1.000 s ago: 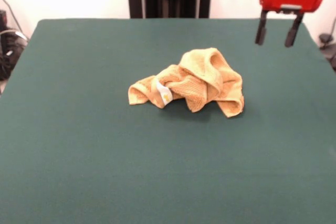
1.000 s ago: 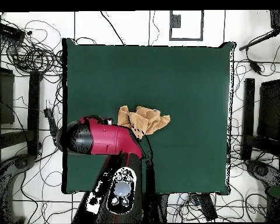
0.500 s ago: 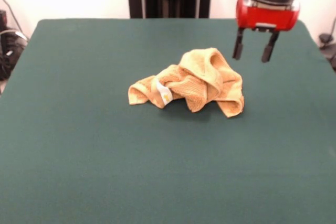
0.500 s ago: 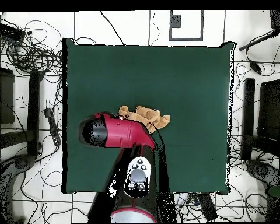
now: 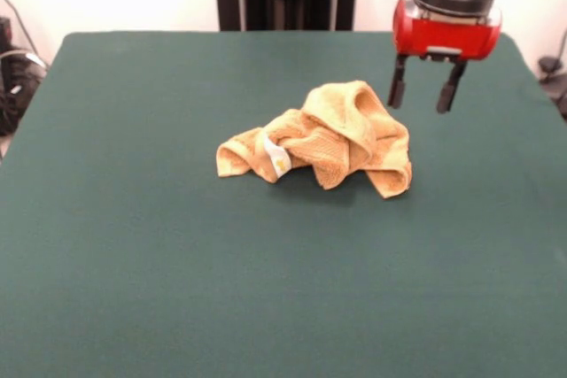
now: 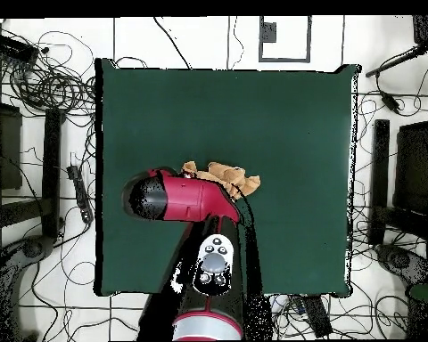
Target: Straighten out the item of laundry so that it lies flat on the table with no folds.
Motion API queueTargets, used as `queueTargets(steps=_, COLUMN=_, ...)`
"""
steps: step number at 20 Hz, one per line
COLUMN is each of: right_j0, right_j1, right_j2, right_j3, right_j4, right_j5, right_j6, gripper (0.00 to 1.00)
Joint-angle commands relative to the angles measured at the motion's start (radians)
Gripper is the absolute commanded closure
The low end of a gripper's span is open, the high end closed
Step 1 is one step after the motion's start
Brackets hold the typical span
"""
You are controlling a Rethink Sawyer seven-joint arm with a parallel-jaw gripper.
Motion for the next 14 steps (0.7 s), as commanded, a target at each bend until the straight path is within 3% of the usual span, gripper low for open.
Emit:
queueTargets(steps=1, right_j0=0.018, right_j1=0.01, right_j2=0.13, right_j3=0.02, right_j4=-0.04, right_j5=0.054, right_j6=0.052, gripper=0.0)
queueTargets(steps=14, right_j0=-0.006, right_j1=0.042, right_j2=0.157, right_j3=0.013, right_j4=-0.054, right_j5=0.036, right_j6=0.042, gripper=0.0)
